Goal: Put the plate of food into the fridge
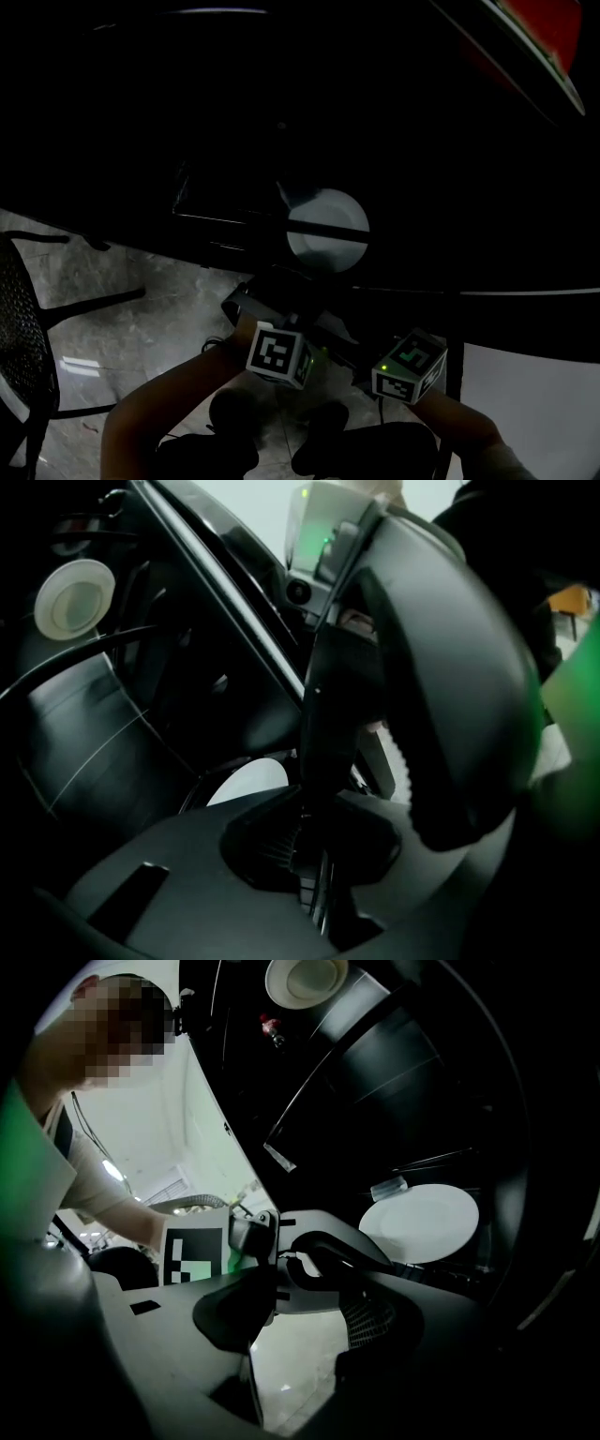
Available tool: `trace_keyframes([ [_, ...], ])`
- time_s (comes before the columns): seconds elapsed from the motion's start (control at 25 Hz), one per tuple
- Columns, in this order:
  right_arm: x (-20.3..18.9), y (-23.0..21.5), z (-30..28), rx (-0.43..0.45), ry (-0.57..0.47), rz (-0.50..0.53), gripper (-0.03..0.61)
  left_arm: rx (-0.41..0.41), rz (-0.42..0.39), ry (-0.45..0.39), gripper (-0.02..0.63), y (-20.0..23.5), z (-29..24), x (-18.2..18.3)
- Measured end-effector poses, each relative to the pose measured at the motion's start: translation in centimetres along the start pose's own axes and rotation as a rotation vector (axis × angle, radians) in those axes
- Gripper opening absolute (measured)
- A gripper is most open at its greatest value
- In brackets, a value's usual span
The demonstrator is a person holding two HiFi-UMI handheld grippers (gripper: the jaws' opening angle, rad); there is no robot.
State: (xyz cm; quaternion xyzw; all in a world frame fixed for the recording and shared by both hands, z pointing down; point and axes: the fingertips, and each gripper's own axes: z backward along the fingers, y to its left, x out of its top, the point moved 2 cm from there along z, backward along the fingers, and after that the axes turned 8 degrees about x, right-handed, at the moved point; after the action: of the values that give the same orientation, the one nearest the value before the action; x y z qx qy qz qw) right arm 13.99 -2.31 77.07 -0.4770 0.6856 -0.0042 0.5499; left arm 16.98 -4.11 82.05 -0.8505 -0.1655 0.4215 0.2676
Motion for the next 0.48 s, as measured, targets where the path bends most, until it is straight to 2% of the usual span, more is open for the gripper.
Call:
trace_keyframes([
  [0.28,-0.2,0.4,0.1,0.082,0.014,0.042,0.224,0.020,-0.025,-0.002,0.034,-0.2,-0.9,-0.8],
  [0.48,-0.3,0.7,-0.4,0.099,0.021,0.099,0.219,0.029,-0.028,-0.014,0.031,-0.1,-0.9,-1.1],
])
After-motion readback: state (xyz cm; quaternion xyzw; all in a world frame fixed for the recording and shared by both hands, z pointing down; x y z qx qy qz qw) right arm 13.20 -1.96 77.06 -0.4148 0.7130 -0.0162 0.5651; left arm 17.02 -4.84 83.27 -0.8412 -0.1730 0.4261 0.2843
